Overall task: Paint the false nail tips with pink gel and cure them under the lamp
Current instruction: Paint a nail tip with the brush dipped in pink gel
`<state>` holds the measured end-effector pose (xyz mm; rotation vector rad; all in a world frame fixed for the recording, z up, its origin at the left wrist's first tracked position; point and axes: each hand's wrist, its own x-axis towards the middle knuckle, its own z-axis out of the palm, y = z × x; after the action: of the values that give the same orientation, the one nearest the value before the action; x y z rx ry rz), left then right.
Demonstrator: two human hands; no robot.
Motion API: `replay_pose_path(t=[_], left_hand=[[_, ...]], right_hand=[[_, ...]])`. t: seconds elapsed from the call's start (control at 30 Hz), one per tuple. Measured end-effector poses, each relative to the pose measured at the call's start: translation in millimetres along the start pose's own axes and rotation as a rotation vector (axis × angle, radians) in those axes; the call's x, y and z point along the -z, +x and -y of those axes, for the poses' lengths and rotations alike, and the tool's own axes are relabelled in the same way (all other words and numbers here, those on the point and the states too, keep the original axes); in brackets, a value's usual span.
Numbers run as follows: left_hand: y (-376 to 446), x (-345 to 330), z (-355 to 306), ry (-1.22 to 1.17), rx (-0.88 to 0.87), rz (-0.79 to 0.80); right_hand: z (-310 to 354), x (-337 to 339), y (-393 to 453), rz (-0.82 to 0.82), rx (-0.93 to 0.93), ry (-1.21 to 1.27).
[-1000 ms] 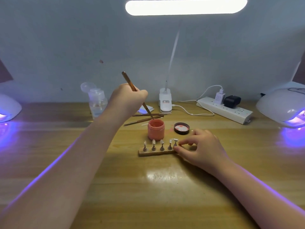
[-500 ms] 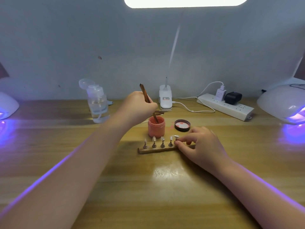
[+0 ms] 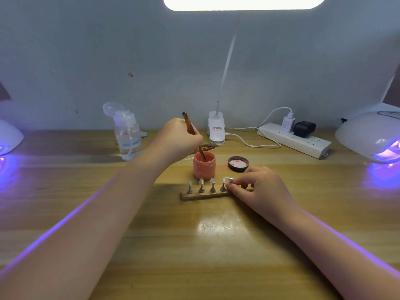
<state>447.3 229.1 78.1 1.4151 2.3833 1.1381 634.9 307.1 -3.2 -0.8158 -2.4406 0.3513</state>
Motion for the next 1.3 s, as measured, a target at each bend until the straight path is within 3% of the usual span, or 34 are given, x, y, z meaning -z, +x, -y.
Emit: replay_pose_path(t=[0.47,0.7,0.9,1.07,1.17,1.3], left_hand=[[-0.1,-3.3,4.7,0.094,0.030,0.067],[2.0,10.8,5.2,-0.049,0.023,-0.179],[-0.1,20.5,18.9,-0.433,0.145,-0.284],[-15.5,16.3,31.1,-0.869,0.251,-0.220],[-29.0,11.8,38.5,-1.075,0.186,-0.151],[-47.4,7.0,43.5,-1.161,0.042,-0.079]], right_hand=[[5.5,2.5,-9.6,-0.108,0.034,-0.075],[5.6,3.8,-10.7,-0.201,-0.077,0.079],[1.4,3.3,-9.2,-0.172,-0.146,0.173],[0.9,3.9,-8.6,-0.212,-0.153,0.293],[2.0,3.1,-8.6,-0.234,-0.167,0.396],[6.1,1.6,-8.8,-0.253,-0.186,0.526]])
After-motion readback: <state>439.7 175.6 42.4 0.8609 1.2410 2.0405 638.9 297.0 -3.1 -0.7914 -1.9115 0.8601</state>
